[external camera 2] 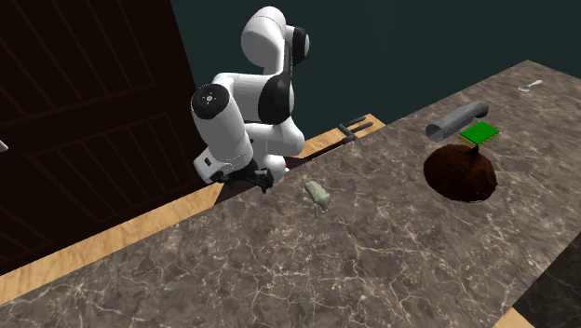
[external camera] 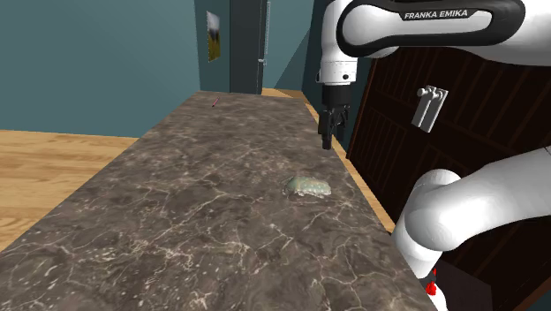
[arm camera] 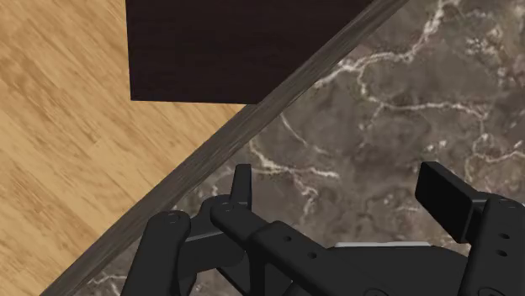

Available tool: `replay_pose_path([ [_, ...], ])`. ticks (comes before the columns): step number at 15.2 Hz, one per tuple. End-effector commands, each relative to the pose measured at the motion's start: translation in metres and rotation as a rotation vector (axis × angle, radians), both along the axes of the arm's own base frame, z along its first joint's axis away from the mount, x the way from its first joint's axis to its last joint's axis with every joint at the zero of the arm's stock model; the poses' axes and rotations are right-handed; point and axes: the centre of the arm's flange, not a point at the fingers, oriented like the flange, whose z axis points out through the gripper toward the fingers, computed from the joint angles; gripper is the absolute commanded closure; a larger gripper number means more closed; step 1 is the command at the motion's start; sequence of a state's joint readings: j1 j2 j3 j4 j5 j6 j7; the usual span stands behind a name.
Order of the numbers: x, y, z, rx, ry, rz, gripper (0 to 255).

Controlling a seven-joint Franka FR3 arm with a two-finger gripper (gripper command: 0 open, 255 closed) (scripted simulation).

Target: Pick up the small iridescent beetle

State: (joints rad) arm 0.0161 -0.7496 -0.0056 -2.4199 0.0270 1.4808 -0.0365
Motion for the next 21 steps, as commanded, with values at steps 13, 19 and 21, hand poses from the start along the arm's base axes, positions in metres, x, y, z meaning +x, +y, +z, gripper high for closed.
replay_pose_path([
  [13,-0.065,0.15,0.011,0.045,-0.169,0.275,0],
  [19,-0.083,0.177,-0.003,0.053,-0.203,0.329,0],
  [21,-0.083,0.177,-0.014,0.053,-0.203,0.329,0],
])
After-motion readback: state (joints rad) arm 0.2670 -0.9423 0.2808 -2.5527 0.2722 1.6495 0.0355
